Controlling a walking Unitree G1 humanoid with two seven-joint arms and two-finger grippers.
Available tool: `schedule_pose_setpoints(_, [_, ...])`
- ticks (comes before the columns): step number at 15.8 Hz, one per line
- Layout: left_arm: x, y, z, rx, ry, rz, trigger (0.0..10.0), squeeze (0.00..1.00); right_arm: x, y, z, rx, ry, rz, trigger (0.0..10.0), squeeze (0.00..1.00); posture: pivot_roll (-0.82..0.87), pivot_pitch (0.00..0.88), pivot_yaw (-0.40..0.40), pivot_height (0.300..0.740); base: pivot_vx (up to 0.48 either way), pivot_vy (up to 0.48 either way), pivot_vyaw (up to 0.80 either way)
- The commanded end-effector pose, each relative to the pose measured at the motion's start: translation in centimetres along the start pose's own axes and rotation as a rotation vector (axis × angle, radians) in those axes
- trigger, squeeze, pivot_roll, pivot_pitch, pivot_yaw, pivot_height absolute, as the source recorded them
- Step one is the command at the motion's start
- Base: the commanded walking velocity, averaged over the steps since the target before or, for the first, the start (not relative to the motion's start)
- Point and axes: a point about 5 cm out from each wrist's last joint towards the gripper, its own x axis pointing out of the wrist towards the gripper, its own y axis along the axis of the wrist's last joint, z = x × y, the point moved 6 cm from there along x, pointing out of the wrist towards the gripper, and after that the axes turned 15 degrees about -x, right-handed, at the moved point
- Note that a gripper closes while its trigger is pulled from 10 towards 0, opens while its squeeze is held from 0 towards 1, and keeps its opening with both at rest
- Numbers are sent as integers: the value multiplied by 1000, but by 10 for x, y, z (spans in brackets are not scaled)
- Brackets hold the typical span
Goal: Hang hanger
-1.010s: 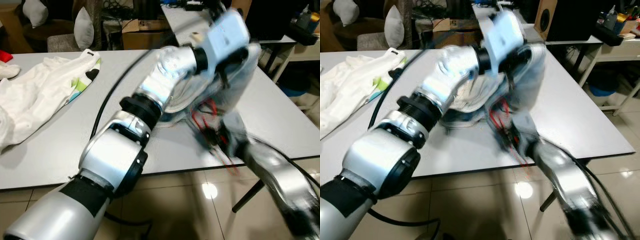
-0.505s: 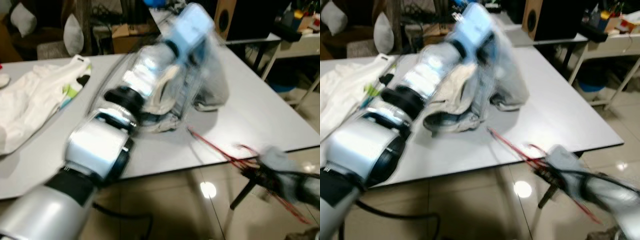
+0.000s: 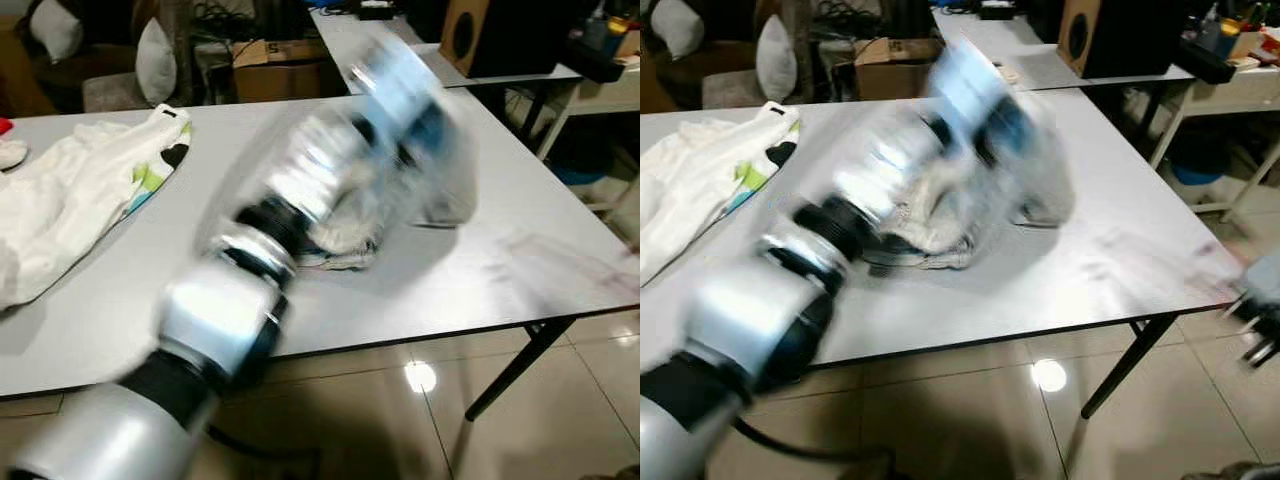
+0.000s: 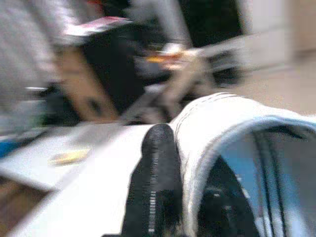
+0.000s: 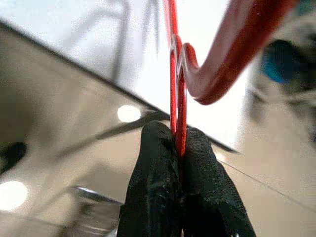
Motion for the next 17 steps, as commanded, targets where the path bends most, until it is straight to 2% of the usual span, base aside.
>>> schedule_pose_setpoints(1, [1,7,6,-5,-57,14,10000,1000,-3,-12,11,21,-56,-69,10000,0,-150,0,64,740,0,0,0])
schedule_pose_setpoints(2, [3,2,25,-18,-149,1,10000,1000,-5,-21,23,28,-122,-118,10000,0,-146,0,60,740,0,0,0])
schedule_pose_setpoints(3, [4,-2,39,-19,-225,-16,10000,1000,-3,-20,32,60,-185,-108,10000,0,-141,0,58,740,0,0,0])
schedule_pose_setpoints(5, [-1,-23,74,29,-425,-99,10000,1000,4,-10,51,143,-316,-45,10000,0,-134,0,55,740,0,0,0])
schedule_pose_setpoints(6, [-4,-32,80,55,-465,-134,10000,1000,5,-6,55,154,-346,-33,10000,0,-134,0,55,740,0,0,0])
schedule_pose_setpoints(7, [-10,-55,84,139,-492,-218,10000,1000,8,4,65,180,-427,12,10000,0,-132,0,56,740,0,0,0])
schedule_pose_setpoints(8, [-15,-72,82,179,-488,-273,10000,1000,11,23,75,219,-505,100,10000,0,-130,0,57,740,0,0,0])
schedule_pose_setpoints(9, [-18,-78,82,175,-488,-288,10000,1000,14,39,77,266,-528,186,10000,0,-128,0,57,740,0,0,0])
schedule_pose_setpoints(10, [-23,-86,83,130,-498,-305,10000,1000,20,67,71,356,-492,332,10000,0,-127,0,58,740,0,0,0])
schedule_pose_setpoints(11, [-28,-94,80,98,-487,-319,10000,1000,25,91,63,394,-446,435,10000,0,-126,0,57,740,0,0,0])
schedule_pose_setpoints(14, [-51,-126,62,88,-445,-399,10000,1000,38,126,41,387,-349,533,10000,0,-124,0,52,740,0,0,0])
schedule_pose_setpoints(17, [-67,-129,57,34,-481,-369,10000,1000,50,147,27,356,-308,559,10000,0,-116,0,42,740,0,0,0])
